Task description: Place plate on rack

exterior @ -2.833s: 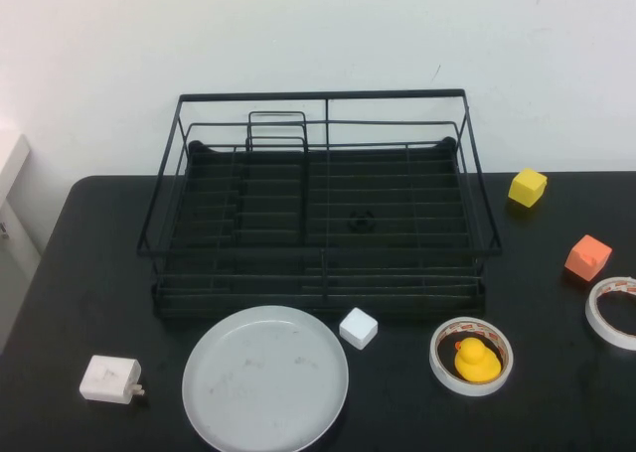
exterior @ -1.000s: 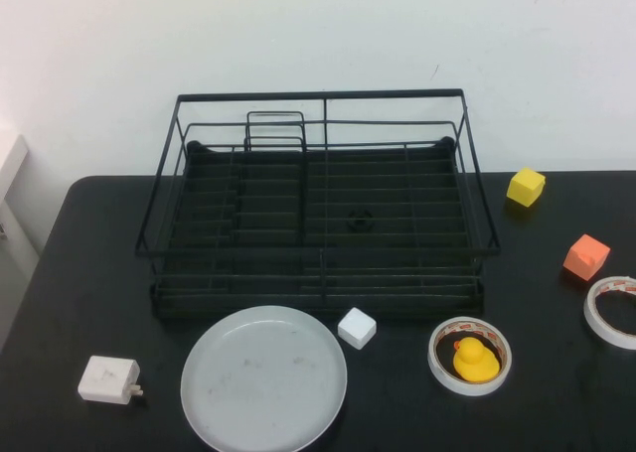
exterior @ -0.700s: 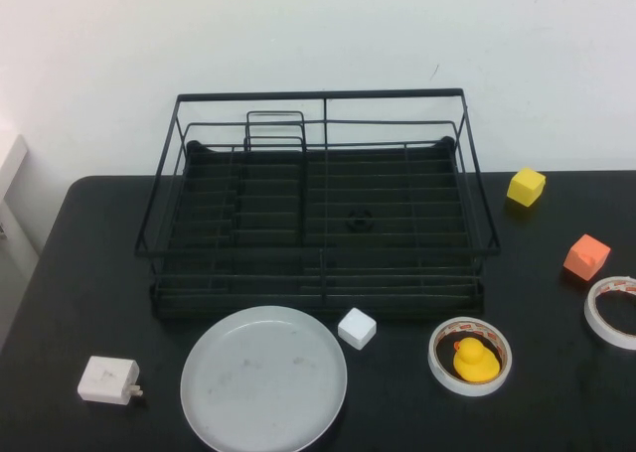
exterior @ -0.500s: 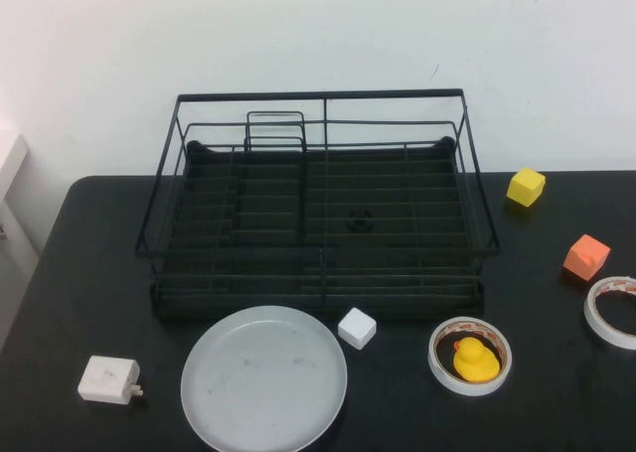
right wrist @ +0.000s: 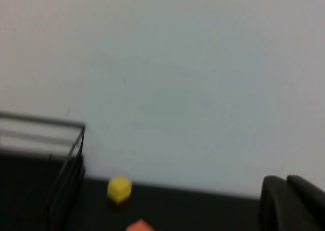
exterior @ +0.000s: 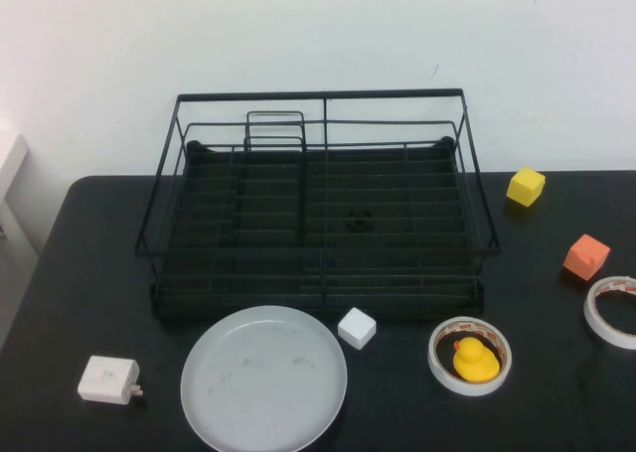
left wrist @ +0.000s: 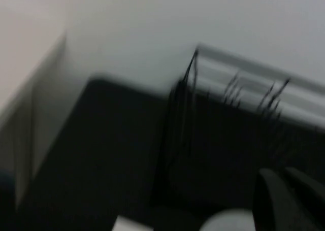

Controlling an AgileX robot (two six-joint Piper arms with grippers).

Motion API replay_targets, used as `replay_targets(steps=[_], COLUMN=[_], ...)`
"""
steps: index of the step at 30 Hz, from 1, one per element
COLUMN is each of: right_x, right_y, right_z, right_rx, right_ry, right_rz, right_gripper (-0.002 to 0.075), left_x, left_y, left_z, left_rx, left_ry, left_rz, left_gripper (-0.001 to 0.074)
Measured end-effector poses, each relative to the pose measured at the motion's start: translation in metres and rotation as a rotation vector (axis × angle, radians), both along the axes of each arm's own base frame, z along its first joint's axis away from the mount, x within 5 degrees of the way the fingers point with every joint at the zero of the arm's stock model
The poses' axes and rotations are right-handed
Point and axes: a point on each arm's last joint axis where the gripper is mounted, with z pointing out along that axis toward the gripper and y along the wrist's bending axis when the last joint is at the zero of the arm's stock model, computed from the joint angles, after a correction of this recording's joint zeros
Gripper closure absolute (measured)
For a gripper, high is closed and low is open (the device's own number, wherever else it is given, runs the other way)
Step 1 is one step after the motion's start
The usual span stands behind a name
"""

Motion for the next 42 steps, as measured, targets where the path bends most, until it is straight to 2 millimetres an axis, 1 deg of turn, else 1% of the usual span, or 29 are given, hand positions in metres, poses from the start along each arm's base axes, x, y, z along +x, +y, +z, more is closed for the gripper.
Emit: replay_targets(steps=[3, 5, 8, 11, 14, 18, 21, 24, 29, 32, 35, 36, 39, 40, 42], right_x=[0.014, 0.024, 0.039, 0.056, 0.071, 0.092, 0.103, 0.108, 0.117, 0.127, 0.141, 0.145, 0.158, 0.162, 0.169], right_y=[0.002, 0.008, 0.023, 0.04, 0.054, 0.068, 0.083, 0.106, 0.16, 0.189, 0.212, 0.219, 0.231, 0.233, 0.238], right_z=[-0.021, -0.035, -0.052, -0.064, -0.071, -0.081, -0.09, -0.103, -0.121, -0.133, -0.14, -0.14, -0.151, -0.157, -0.166], right_rx=[0.046, 0.062, 0.098, 0.149, 0.193, 0.263, 0.266, 0.24, 0.152, 0.119, 0.071, 0.045, -0.017, 0.009, 0.13], right_ry=[0.24, 0.413, 0.617, 0.747, 0.789, 0.794, 0.814, 0.864, 0.946, 0.998, 1.019, 1.007, 0.988, 0.999, 1.029], right_rz=[0.017, 0.082, 0.25, 0.445, 0.632, 0.77, 0.795, 0.828, 0.889, 0.923, 0.997, 1.025, 1.077, 1.066, 1.002], right_gripper=[0.0728, 0.0728, 0.0728, 0.0728, 0.0728, 0.0727, 0.0727, 0.0726, 0.0726, 0.0726, 0.0727, 0.0727, 0.0727, 0.0727, 0.0726], left_x=[0.012, 0.018, 0.026, 0.031, 0.033, 0.034, 0.035, 0.035, 0.035, 0.035, 0.035, 0.035, 0.035, 0.035, 0.035], left_y=[-0.002, -0.004, -0.007, -0.011, -0.017, -0.025, -0.029, -0.031, -0.031, -0.03, -0.03, -0.03, -0.03, -0.03, -0.03], left_z=[-0.018, -0.028, -0.043, -0.051, -0.052, -0.049, -0.047, -0.046, -0.046, -0.052, -0.058, -0.058, -0.059, -0.059, -0.059], left_rx=[-0.042, -0.071, -0.111, -0.14, -0.164, -0.188, -0.195, -0.197, -0.168, -0.166, -0.18, -0.182, -0.196, -0.198, -0.205], left_ry=[0.18, 0.281, 0.414, 0.487, 0.498, 0.465, 0.445, 0.436, 0.43, 0.422, 0.421, 0.42, 0.415, 0.413, 0.413], left_rz=[0.001, 0.001, -0.001, -0.028, -0.097, -0.19, -0.236, -0.255, -0.275, -0.266, -0.253, -0.252, -0.246, -0.245, -0.245], left_gripper=[0.0737, 0.0737, 0.0737, 0.0737, 0.0737, 0.0737, 0.0737, 0.0737, 0.0737, 0.0737, 0.0737, 0.0737, 0.0737, 0.0737, 0.0737])
